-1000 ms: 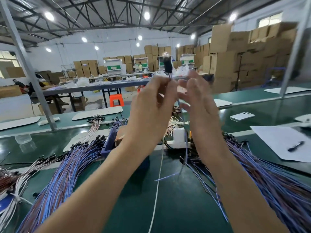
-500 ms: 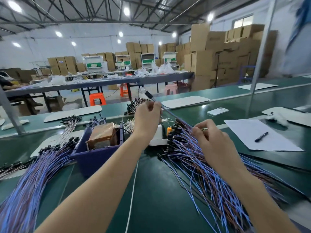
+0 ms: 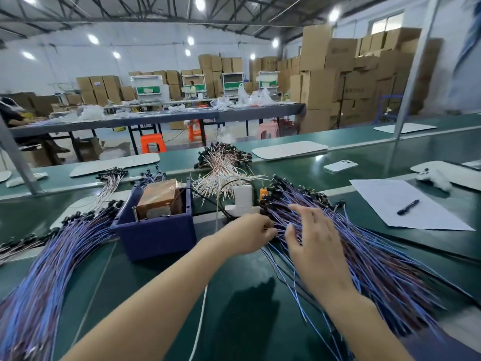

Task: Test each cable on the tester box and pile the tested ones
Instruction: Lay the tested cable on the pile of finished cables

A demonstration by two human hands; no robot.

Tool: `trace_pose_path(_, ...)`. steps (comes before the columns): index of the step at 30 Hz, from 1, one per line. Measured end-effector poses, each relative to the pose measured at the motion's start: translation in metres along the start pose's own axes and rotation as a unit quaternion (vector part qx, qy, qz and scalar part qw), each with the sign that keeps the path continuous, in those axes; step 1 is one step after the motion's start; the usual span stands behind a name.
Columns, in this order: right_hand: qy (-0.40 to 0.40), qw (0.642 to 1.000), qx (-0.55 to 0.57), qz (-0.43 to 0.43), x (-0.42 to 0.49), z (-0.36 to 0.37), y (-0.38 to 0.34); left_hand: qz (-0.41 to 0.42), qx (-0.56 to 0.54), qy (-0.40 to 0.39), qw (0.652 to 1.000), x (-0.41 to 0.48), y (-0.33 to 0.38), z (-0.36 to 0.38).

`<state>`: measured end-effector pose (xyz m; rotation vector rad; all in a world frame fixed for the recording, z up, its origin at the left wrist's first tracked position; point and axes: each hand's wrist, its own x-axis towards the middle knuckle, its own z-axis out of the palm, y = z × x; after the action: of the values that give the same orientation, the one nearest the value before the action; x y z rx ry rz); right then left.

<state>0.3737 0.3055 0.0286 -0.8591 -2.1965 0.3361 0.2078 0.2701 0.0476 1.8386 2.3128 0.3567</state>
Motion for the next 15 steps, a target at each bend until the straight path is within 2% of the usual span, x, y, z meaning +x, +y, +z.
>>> trace_pose_path(3,-0.012,0.996,0.063,-0.060,-0.007,0.030,-0.029,-0.030,-0.112,0.045,0.992,-0.049,-0.030,0.016)
trace_pose_path(7,-0.067,0.985,0.112,-0.110,-0.019,0.078,-0.066,-0.109,-0.220,0.147,0.958,-0.111,-0.080,0.039)
trace_pose_path(9,-0.100,0.976,0.154,-0.117,-0.024,0.102,-0.083,-0.171,-0.191,0.215,0.943,-0.138,-0.107,0.051)
trace_pose_path(12,-0.150,0.963,0.199,-0.104,-0.029,0.136,-0.106,-0.269,-0.060,0.299,0.914,-0.165,-0.141,0.061)
trace_pose_path(15,-0.186,0.957,0.195,-0.111,-0.026,0.164,-0.124,-0.353,0.004,0.283,0.892,-0.167,-0.159,0.061)
